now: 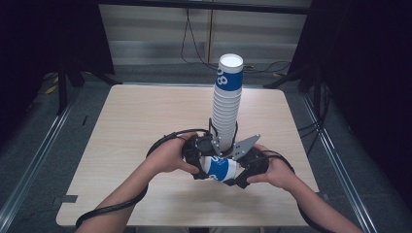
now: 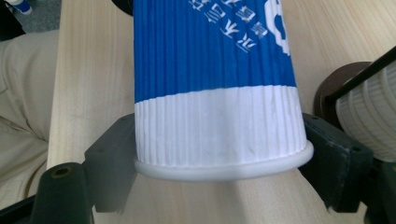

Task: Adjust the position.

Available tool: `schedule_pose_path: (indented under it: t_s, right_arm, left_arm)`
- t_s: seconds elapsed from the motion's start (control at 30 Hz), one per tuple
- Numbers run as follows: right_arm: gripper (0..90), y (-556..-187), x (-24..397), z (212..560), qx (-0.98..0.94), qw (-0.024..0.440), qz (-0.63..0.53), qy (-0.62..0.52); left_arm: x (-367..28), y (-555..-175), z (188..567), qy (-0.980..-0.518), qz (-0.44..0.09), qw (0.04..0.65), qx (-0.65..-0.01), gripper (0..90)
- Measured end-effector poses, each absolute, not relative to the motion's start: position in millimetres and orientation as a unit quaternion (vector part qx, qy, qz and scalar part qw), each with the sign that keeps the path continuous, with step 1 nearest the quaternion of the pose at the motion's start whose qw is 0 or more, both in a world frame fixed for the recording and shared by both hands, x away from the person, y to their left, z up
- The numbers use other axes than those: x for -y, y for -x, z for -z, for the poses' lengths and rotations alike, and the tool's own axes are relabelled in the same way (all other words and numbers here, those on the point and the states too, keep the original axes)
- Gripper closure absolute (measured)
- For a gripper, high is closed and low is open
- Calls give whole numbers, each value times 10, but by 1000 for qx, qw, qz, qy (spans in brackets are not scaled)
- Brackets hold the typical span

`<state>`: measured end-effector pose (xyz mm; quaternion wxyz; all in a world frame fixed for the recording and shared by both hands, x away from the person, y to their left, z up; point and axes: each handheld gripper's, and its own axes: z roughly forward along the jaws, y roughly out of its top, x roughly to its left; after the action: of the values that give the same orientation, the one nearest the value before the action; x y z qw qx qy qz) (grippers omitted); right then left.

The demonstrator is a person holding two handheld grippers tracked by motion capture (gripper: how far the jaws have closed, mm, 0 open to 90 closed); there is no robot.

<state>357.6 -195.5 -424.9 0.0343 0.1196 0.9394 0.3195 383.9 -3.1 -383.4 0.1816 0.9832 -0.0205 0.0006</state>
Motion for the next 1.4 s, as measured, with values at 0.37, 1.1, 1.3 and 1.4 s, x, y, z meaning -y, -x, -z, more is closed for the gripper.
schedule_pose_path:
  t_s: [0.37, 1.1, 1.3, 1.4]
  right_arm:
    - [197, -3562, 1945, 4239, -940, 37, -320, -112]
    - [195, -3560, 1904, 4169, -935, 46, -338, -99]
    - [156, -3555, 1952, 4161, -923, 41, -368, -105]
    - [122, -3549, 1999, 4168, -907, 27, -397, -137]
  left_arm:
    - [85, -3835, 3899, -985, 15, 172, 15, 285]
    - [42, -3856, 4008, -985, 23, 169, 23, 289]
    - [-49, -3858, 4013, -976, 37, 215, 9, 287]
    - [-130, -3879, 3995, -968, 44, 247, -4, 287]
